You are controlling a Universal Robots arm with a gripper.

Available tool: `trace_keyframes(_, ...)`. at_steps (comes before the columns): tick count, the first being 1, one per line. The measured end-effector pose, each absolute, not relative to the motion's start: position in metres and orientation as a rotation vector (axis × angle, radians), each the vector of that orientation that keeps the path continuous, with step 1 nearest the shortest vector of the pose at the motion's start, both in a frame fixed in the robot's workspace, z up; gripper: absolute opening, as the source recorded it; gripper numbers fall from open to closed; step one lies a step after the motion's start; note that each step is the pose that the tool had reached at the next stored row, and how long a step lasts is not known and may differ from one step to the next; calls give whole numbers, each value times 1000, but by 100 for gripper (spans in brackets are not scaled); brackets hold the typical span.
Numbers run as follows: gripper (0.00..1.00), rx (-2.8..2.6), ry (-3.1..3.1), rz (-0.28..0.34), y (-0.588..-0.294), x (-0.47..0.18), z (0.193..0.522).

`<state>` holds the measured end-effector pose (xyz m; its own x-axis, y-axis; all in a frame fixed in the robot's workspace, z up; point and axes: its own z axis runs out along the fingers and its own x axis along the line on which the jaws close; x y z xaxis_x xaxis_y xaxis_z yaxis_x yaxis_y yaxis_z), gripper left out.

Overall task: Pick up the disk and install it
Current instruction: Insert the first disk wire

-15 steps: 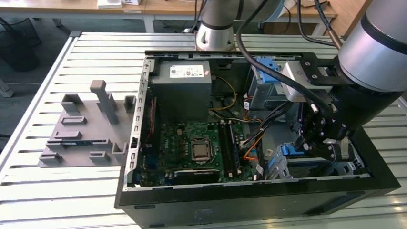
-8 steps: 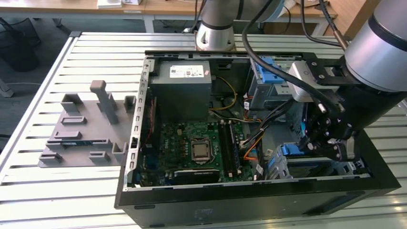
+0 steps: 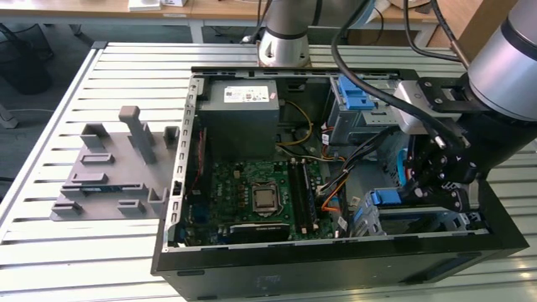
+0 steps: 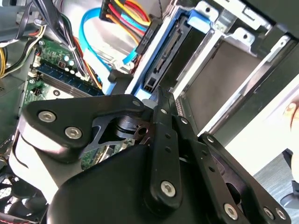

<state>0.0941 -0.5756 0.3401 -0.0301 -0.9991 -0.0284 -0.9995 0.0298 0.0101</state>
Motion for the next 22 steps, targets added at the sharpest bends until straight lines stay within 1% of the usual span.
trace_keyframes(22,11,-2178,2244,41,-573,108,347)
